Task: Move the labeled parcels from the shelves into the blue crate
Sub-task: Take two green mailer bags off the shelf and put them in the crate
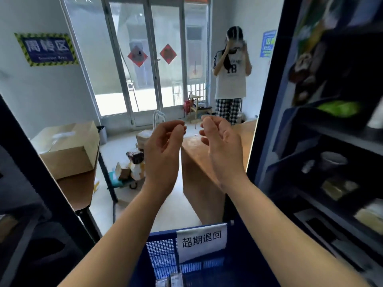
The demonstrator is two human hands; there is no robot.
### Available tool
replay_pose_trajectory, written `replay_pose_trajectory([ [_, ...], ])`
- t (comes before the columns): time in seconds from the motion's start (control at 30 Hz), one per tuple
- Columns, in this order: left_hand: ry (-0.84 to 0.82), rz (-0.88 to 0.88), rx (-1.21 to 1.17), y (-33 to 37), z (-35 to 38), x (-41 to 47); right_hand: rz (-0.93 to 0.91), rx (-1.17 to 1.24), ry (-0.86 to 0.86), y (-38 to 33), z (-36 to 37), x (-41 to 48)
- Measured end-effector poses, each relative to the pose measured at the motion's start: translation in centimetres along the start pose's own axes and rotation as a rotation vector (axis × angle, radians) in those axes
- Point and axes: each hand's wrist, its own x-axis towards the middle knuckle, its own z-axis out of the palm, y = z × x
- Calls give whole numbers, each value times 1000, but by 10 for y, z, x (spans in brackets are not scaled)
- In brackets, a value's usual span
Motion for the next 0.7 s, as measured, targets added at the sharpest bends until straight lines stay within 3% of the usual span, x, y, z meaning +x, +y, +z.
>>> replay_pose_trajectory([
  [0.2, -112, 90, -81, 16, 22, 16, -96, -104, 155, -27, -20, 1],
  [0.7, -383, 72, -411, 46, 87, -5, -219, -327, 480, -66, -93, -35],
])
